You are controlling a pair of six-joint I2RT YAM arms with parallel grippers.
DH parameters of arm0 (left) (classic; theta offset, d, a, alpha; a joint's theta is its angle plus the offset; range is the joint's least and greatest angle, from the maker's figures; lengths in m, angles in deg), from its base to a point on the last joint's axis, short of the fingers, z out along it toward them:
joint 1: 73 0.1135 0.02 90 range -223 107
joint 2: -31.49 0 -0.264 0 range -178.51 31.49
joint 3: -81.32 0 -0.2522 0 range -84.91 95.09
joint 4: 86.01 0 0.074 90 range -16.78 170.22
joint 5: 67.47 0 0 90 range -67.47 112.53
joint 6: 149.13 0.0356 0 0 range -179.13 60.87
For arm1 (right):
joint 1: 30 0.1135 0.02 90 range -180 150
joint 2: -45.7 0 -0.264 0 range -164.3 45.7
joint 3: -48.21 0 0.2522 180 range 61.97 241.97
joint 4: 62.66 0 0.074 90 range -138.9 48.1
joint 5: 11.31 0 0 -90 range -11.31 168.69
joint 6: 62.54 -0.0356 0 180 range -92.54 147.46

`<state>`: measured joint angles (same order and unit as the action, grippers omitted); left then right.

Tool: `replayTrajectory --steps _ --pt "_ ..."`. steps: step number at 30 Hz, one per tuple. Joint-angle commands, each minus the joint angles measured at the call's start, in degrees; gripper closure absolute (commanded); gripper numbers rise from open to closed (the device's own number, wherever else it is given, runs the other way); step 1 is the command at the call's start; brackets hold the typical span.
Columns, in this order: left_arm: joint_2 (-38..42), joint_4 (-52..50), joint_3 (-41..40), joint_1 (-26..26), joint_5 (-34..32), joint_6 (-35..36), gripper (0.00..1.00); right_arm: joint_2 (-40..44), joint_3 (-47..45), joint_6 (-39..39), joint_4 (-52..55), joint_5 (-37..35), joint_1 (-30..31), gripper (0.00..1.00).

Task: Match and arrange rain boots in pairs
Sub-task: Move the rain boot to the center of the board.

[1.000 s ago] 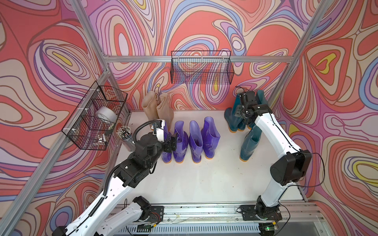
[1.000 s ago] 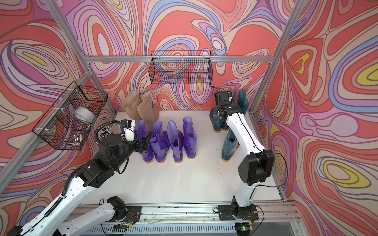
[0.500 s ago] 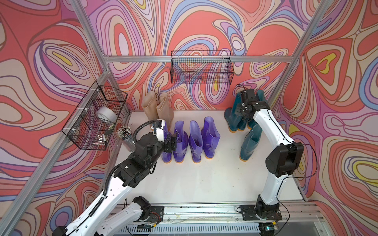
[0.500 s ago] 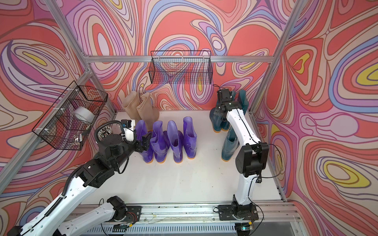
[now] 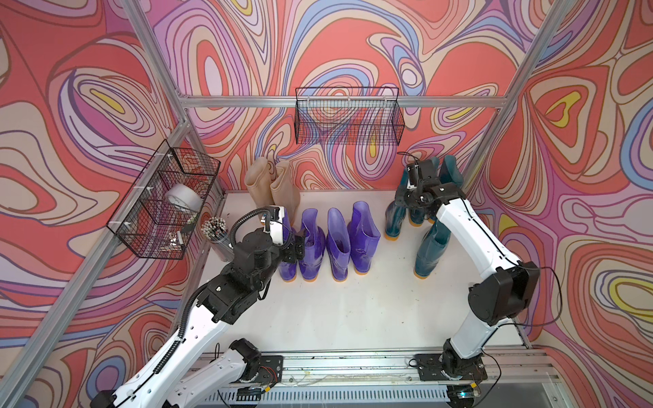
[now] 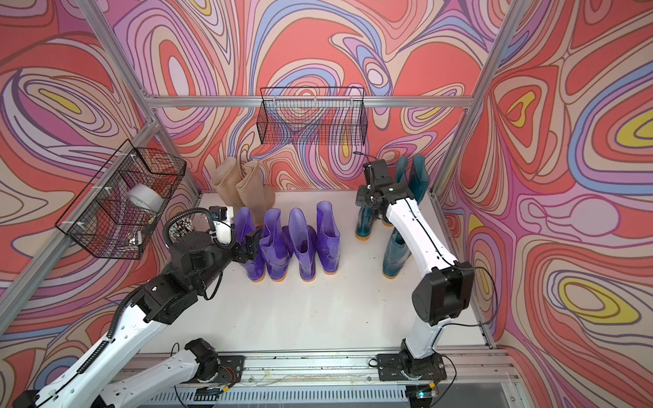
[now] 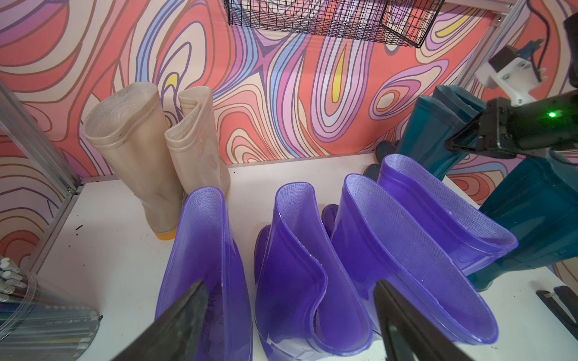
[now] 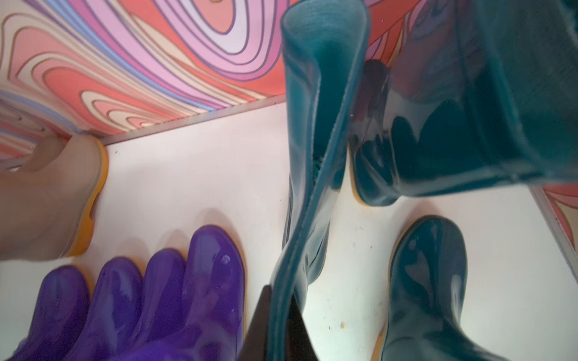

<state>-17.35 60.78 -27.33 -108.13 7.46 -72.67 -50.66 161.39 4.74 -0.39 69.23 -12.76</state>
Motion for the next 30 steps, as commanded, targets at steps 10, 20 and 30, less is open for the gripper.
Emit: replayTrajectory --steps 10,20,30 --pt "0.1 1.6 -0.6 0.4 0.2 -0.2 0.15 17.2 -14.4 -4.1 -4.6 9.9 3.7 1.00" --pt "-0.2 1.5 -0.6 0.4 -0.1 0.0 0.15 26.2 -22.8 -5.3 -2.4 16.1 6.5 1.00" --pt "-0.5 1.5 -0.7 0.4 -0.7 0.4 0.15 27.2 -26.3 -2.2 1.9 18.4 7.0 0.79"
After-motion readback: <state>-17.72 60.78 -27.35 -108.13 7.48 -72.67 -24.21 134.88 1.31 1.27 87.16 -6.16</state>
